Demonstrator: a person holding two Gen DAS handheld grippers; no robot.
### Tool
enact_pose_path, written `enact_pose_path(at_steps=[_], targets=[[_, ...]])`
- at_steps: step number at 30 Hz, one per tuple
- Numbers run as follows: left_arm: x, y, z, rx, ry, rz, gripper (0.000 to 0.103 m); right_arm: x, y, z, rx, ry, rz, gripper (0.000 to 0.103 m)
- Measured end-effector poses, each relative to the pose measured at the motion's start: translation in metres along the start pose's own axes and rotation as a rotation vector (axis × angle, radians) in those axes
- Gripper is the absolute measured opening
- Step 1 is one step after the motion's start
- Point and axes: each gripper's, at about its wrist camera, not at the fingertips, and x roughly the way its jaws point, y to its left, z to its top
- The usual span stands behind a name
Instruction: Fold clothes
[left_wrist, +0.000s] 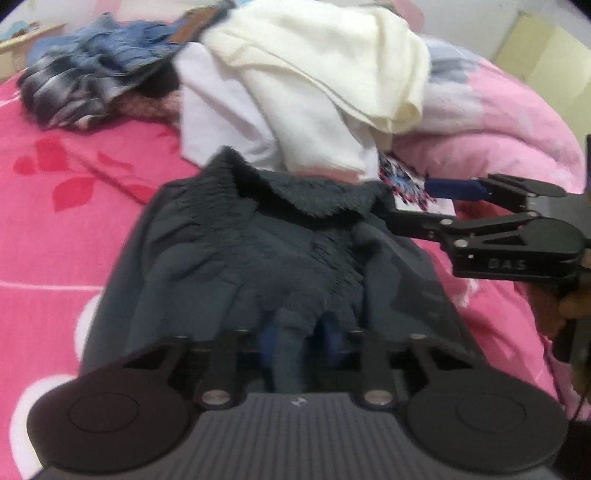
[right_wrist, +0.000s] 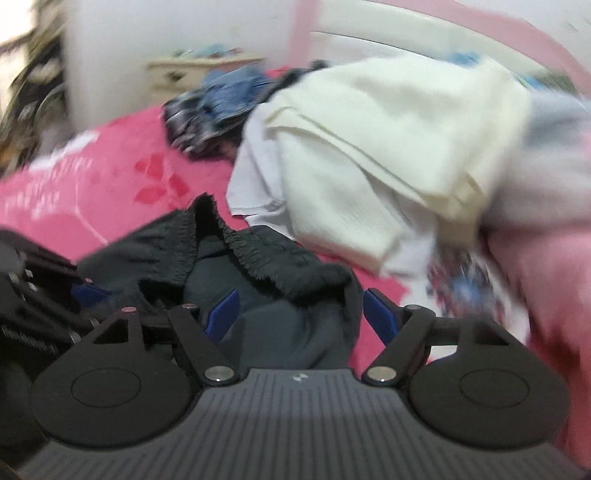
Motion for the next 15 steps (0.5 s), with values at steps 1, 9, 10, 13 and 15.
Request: enact_pose_path(at_steps=[1, 9, 10, 13, 15], targets=[[-0.004, 0.005, 0.001, -0.014, -0.016, -0.003, 0.009, 0.006, -0.001, 0.004, -0.022, 0.007, 0.014, 0.073], [-0.059, 0.06, 0.016, -0.141, -0.222, 0.076, 0.007, 0.051, 0.005, 0.021, -0.156, 0.088, 0.042, 0.073], [-0.064, 0.066, 0.018, -0.148, -0.247, 0.099, 0.007, 0.057, 0.005, 0.023, -0.136, 0.103, 0.042, 0.073], [-0.08, 0.079, 0.022, -0.164, -0.333, 0.153, 0.007, 0.075, 0.005, 0.027, -0.093, 0.154, 0.032, 0.072], [-0.09, 0.084, 0.024, -0.178, -0.373, 0.165, 0.007, 0.087, 0.008, 0.027, -0.087, 0.194, 0.002, 0.065]])
